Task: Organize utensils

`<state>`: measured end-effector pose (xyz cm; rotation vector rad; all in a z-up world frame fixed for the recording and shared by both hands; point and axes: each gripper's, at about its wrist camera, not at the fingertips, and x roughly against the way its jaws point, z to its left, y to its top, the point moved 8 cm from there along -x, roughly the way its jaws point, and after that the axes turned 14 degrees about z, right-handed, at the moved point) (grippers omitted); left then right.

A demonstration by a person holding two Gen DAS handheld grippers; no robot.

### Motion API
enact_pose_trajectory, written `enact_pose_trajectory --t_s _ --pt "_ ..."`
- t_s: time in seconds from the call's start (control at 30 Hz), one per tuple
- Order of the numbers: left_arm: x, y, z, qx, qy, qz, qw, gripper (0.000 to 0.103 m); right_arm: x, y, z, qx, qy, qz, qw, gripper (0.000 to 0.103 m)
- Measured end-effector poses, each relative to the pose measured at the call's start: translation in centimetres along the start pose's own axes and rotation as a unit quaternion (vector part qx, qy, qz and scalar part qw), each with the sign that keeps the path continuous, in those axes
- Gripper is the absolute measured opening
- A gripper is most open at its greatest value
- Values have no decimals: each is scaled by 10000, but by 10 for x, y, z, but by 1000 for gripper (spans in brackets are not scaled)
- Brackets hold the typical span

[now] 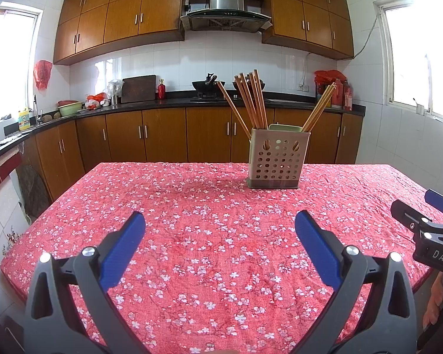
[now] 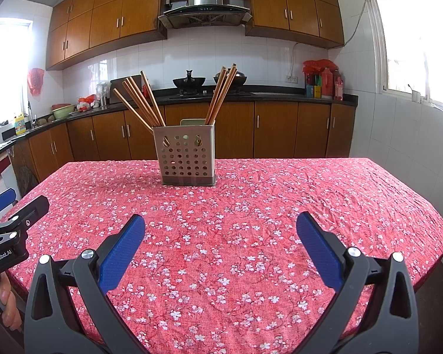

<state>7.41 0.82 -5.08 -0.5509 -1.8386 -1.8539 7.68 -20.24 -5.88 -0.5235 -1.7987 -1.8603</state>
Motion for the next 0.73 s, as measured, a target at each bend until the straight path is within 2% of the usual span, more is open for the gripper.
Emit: enact_pose_trajectory --t_s 0.73 --pt "-1 0 1 26 2 15 10000 99 0 0 1 -8 3 7 10000 101"
